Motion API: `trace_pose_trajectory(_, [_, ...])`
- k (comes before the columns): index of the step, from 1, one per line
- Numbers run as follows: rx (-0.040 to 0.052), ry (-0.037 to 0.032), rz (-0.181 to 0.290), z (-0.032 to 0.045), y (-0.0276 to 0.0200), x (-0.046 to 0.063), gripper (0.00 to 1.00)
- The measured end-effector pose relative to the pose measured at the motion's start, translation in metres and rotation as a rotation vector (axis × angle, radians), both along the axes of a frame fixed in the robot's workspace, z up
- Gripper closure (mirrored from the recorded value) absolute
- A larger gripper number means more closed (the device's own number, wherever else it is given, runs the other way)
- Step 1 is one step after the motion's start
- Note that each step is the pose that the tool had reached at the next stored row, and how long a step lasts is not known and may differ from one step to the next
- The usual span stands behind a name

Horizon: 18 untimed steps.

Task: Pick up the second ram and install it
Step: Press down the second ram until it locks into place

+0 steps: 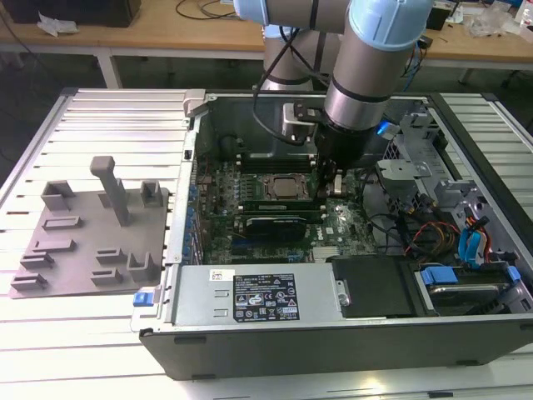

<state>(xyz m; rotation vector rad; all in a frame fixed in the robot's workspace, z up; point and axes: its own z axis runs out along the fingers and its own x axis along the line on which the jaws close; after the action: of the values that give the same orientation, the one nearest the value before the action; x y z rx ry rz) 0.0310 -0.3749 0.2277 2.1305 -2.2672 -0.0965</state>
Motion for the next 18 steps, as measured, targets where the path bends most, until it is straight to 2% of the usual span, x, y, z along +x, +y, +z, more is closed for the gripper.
trace_pose_trajectory(1, [0.0029, -0.0008, 0.0, 0.0051, 0.0004, 0.0, 0.92])
trace_pose_trajectory(2, [0.0012, -0.0005, 0.0, 0.0102, 0.0001, 0.0, 0.92])
trace_pose_trajectory(5, [0.0012, -0.0039, 0.0, 0.0115, 0.0001, -0.009, 0.92])
trace_pose_trajectory(8, [0.0011, -0.0109, 0.0, 0.0113, 0.0001, -0.034, 0.92])
trace_pose_trajectory(10, [0.0013, -0.0192, 0.0, 0.0104, 0.0002, -0.062, 0.92])
trace_pose_trajectory(13, [0.0012, -0.0264, 0.0, 0.0095, 0.0001, -0.093, 0.92])
trace_pose_trajectory(14, [0.0012, -0.0284, 0.0, 0.0093, 0.0001, -0.1, 0.92])
trace_pose_trajectory(18, [0.0011, -0.0295, 0.0, 0.0042, 0.0001, -0.108, 0.92])
